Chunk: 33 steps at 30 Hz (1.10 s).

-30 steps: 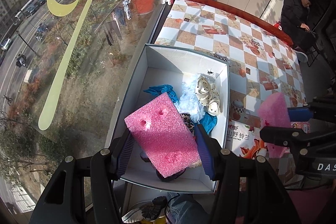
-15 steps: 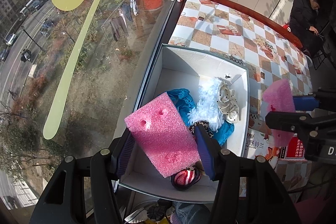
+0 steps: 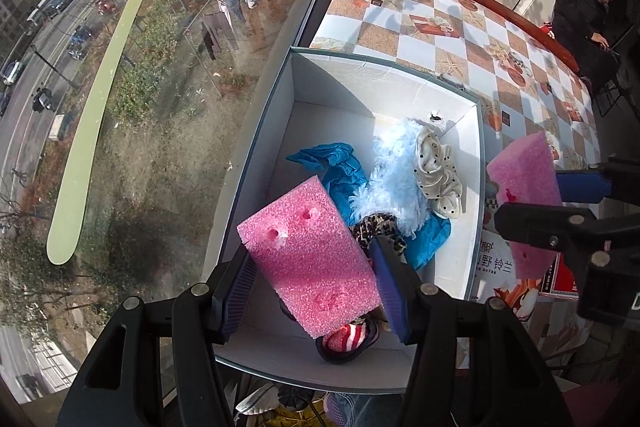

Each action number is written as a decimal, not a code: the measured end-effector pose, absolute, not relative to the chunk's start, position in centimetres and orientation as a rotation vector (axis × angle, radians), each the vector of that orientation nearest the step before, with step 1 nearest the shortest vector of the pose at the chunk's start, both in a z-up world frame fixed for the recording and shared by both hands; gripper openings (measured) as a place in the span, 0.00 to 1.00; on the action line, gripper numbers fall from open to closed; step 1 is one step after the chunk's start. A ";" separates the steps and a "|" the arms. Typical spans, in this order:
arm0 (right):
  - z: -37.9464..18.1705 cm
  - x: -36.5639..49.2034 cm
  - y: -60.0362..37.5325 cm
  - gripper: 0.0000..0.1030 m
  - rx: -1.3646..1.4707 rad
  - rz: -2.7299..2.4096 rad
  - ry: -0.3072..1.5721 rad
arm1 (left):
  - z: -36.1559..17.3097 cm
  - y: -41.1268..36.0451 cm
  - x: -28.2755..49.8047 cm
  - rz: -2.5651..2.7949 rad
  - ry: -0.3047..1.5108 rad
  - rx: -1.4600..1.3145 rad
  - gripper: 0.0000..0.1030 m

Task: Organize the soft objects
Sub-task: 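Hold both pink sponges above the box with both grippers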

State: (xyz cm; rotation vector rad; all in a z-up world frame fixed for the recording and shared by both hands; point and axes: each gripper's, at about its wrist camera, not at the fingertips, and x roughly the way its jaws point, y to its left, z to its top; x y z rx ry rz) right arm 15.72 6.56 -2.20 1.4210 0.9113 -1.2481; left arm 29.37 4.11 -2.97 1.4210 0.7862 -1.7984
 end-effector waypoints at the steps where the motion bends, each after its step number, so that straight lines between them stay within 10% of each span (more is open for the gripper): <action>1: -2.2 15.7 6.6 0.46 1.422 -1.248 0.911 | -3.0 4.2 29.3 -1.799 0.786 1.423 0.59; 33: -2.9 16.1 6.9 0.46 1.434 -1.252 0.914 | -3.8 4.8 29.6 -1.779 0.803 1.464 0.59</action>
